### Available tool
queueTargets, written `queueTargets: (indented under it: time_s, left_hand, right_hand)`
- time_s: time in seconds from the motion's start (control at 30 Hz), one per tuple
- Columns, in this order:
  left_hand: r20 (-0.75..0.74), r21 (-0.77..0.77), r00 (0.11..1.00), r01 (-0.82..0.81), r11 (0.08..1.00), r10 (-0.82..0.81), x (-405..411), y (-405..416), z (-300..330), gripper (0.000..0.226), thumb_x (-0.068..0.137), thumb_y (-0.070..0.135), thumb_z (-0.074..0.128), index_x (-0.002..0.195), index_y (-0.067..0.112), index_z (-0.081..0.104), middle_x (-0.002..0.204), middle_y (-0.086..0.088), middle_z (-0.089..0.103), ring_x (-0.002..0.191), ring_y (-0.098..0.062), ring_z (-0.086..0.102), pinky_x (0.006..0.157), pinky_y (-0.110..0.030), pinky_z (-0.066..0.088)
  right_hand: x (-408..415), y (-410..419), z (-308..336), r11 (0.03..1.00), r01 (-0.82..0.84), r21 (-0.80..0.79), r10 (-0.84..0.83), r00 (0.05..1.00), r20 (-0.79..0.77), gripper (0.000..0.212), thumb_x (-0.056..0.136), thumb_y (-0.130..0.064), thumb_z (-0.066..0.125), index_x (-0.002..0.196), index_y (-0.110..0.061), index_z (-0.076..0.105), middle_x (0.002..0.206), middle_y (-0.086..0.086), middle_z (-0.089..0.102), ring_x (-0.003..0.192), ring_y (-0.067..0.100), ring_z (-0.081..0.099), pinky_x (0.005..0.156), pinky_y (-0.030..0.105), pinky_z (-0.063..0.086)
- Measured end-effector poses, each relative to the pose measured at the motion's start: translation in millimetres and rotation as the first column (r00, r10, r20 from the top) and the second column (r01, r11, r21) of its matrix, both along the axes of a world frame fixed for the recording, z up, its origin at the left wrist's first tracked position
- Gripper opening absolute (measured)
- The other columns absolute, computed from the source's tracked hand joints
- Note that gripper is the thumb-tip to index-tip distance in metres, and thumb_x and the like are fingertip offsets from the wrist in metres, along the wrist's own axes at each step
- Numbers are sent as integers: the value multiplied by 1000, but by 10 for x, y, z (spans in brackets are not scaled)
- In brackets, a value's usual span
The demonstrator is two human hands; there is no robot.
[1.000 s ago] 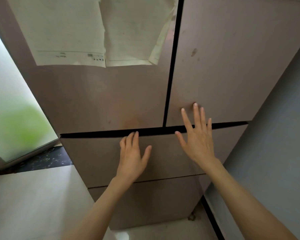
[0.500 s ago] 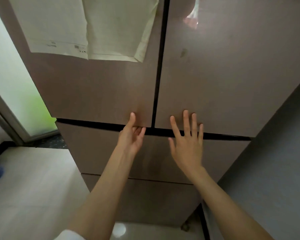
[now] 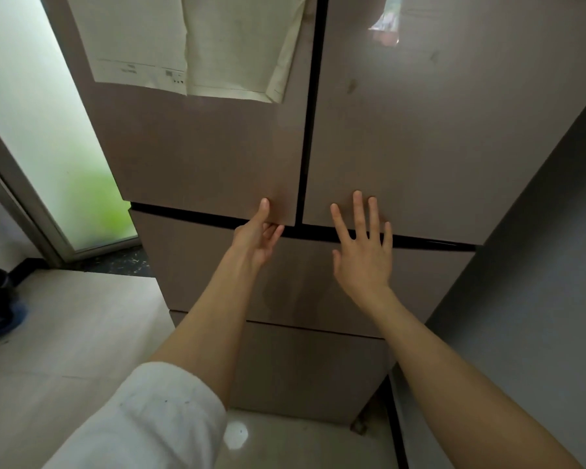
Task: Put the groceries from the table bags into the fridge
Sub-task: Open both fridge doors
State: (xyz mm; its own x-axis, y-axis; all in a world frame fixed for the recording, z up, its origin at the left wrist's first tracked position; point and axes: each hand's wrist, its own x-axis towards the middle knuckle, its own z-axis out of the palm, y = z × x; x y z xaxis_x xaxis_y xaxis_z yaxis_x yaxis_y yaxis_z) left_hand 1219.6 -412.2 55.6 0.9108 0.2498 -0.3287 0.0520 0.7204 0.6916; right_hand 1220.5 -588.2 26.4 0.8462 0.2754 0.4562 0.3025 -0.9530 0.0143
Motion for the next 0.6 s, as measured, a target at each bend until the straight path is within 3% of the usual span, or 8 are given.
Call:
queueTargets:
  time_s: [0.1,0.2,0.27,0.37,0.47,0.6]
  left_hand:
    - [-32,-4,999,4,1000,-4,-10,0,16,31,88,26,60,112,6,54,129,-12,56,113,-18,56,81,-26,48]
    - [-41,-13,999,-33,999,32,-29,0,15,37,87,23,62,117,3,54,125,-13,59,99,-17,58,72,-25,51]
    - [-50,-14,998,-41,999,40,-52,6,22,34,87,21,62,114,1,56,123,-13,60,96,-17,59,77,-26,50]
    - [-69,-21,997,-27,999,26,-173,42,18,22,85,19,64,95,1,57,117,-15,61,84,-16,62,77,-26,51]
    - [-98,-3,995,16,1000,-16,-374,162,-15,26,83,20,66,98,1,57,103,-13,63,77,-13,61,69,-24,53]
    - [-96,13,991,95,995,-93,-569,303,11,23,83,19,66,93,1,55,96,-11,61,77,-13,60,73,-26,51]
  right_hand:
    - [-24,-7,64,999,16,-49,-19,998,-56,85,91,-30,54,141,-34,-14,146,1,-33,134,22,-29,115,50,4]
    - [-26,36,57,999,29,-23,-29,999,-24,86,86,-28,63,147,-31,2,150,3,-23,138,24,-20,114,52,11]
    - [-34,57,53,999,40,-30,-40,999,-13,85,84,-27,65,148,-29,9,150,4,-19,141,26,-14,113,53,13]
    - [-56,92,86,993,90,-76,-94,994,-51,83,88,-26,59,148,-30,3,147,3,-26,144,29,-12,114,53,11]
    - [-115,177,106,989,134,-67,-141,985,-102,81,90,-26,55,149,-28,-1,147,5,-31,144,32,-12,115,51,12]
    - [-282,301,183,983,165,80,-138,953,-271,69,97,-36,40,149,-27,-4,154,7,-26,144,28,-14,115,51,7]
